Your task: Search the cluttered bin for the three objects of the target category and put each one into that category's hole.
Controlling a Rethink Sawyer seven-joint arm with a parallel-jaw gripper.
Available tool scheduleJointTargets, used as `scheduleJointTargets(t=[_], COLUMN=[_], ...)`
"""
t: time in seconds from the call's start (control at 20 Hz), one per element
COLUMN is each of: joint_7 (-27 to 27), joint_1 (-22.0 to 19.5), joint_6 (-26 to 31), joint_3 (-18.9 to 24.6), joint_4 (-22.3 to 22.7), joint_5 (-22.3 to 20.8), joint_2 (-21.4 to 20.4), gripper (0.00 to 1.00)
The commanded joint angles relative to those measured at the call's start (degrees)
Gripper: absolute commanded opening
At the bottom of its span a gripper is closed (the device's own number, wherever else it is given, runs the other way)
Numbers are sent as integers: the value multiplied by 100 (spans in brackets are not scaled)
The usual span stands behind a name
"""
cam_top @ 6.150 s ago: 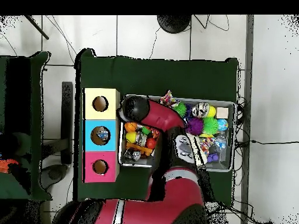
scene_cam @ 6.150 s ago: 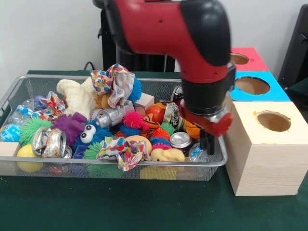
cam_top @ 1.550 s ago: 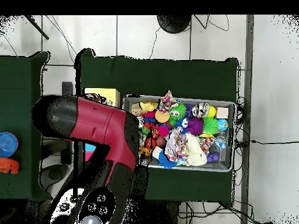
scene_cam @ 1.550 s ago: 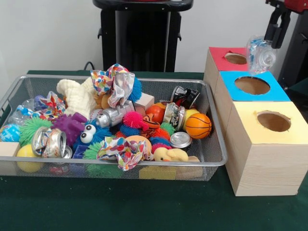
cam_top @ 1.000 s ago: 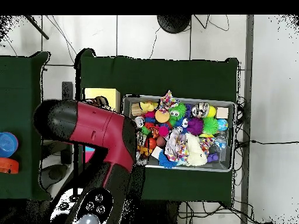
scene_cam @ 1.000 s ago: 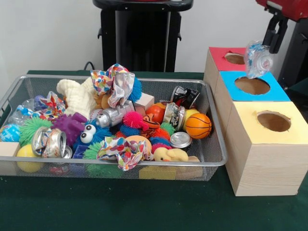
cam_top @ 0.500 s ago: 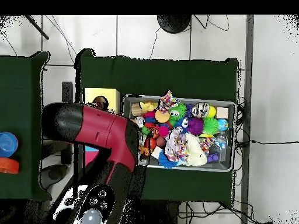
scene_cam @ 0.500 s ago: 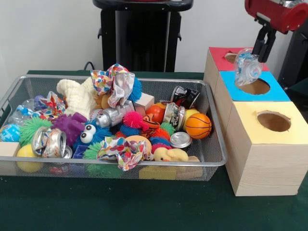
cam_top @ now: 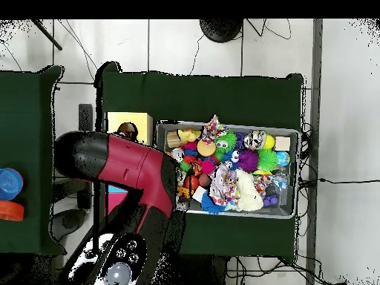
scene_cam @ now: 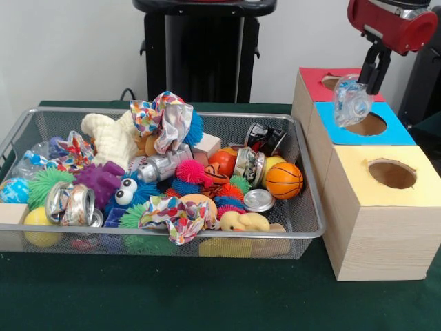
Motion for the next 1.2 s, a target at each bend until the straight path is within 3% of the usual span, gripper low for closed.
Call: scheduleJointTargets(t=[0.05,0.45,1.2], joint_7=[1647,1621,1410], joint_1=[-30,31,73], joint_6=[-194,-171,-320], joint_3=[604,597,576], joint_4=[592,637,686], joint_5=[434,639,631], joint_2=[156,157,328], gripper=[0,0,0])
